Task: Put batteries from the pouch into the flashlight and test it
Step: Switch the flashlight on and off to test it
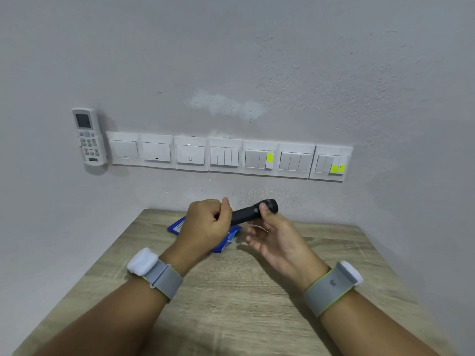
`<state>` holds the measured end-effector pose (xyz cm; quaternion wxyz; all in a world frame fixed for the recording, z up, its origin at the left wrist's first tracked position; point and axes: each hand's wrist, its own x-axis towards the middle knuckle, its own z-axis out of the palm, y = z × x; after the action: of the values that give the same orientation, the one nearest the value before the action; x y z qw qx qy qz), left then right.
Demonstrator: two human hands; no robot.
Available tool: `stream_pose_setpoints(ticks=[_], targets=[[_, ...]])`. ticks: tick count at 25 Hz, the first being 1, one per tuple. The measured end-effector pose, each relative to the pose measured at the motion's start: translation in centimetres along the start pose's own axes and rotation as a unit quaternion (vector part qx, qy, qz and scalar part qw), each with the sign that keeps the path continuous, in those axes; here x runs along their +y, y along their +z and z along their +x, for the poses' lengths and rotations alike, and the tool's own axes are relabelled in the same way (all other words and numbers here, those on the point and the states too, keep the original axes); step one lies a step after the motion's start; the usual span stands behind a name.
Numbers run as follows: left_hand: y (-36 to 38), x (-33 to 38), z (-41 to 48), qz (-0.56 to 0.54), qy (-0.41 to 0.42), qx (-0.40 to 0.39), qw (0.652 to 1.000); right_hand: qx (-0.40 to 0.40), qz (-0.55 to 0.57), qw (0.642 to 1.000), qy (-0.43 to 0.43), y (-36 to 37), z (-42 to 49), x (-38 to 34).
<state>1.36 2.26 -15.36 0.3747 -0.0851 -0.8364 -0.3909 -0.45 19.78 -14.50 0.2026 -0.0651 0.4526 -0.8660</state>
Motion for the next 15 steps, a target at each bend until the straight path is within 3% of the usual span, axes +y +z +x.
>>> stream_pose_setpoints(ticks=[4, 8, 11, 15], targets=[[0.2, 0.2, -0.3, 0.031, 0.026, -0.084, 0.996, 0.007, 0.011, 1.0, -0.026, 0.4, 0.1, 0.3], [-0.3, 0.1, -0.2, 0.058, -0.026, -0.164, 0.984, 0.086, -0.047, 0.989, -0.112, 0.2, 0.5, -0.3], [-0.9, -0.5, 0.3, 0.049, -0.031, -0.138, 0.989, 0.145, -0.129, 0.966, -0.17, -1.2, 0.7, -1.7], [-1.9, -1.1, 0.8, 0.05, -0.051, -0.082, 0.994, 0.162, -0.099, 0.966, -0.178, -2.7, 0.3, -3.0]])
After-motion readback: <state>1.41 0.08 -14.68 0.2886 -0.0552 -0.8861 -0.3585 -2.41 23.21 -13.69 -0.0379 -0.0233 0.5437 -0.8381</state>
